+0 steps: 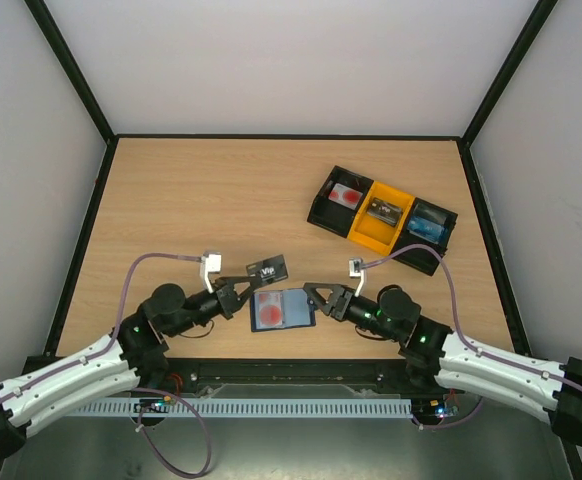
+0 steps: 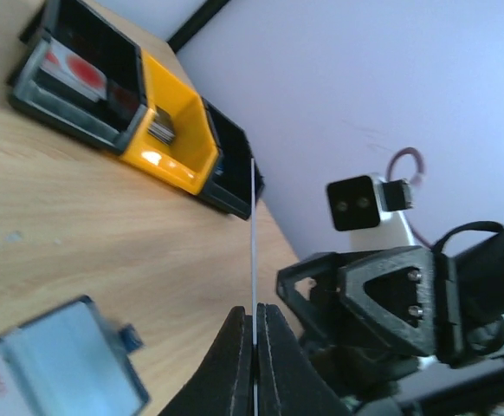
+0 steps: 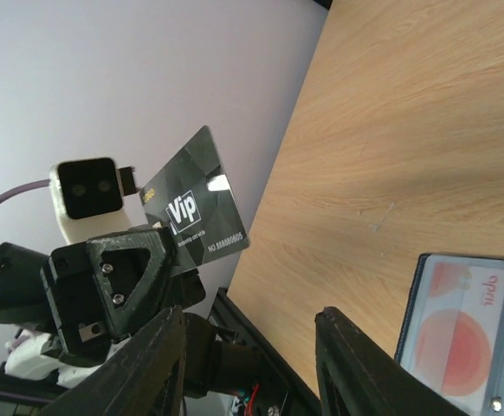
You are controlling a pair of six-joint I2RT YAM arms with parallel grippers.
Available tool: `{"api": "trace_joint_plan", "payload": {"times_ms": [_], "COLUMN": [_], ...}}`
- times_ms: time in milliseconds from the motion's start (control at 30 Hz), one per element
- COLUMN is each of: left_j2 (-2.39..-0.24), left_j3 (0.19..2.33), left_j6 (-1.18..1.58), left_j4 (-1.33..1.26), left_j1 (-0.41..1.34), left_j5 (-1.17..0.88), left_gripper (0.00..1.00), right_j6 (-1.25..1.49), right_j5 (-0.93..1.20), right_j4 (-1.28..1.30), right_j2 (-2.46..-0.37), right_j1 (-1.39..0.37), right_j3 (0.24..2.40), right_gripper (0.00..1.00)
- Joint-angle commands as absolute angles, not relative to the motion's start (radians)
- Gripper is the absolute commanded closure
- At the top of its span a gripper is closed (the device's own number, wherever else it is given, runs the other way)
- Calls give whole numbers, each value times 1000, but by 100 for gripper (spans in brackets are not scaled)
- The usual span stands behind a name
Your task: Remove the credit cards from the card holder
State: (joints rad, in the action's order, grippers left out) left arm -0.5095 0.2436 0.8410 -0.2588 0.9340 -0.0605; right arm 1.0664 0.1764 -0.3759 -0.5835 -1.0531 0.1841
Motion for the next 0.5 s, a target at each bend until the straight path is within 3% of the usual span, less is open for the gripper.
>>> {"api": "trace_joint_plan", "payload": {"times_ms": [0, 467], "left_j2": [-522, -649], "left_j3": [192, 164], "left_j6": [1056, 1197], "left_j4": [-482, -640], "left_j1": [925, 921], "left_j5": [-174, -270], "left_gripper": [97, 97], "right_j6": [1116, 1202], "right_j5": [247, 263], "right_j4": [-563, -667], "right_j2": [-628, -702], "right_j1": [-1051, -1051], "right_j3": [157, 158], "right_gripper": [60, 68]}}
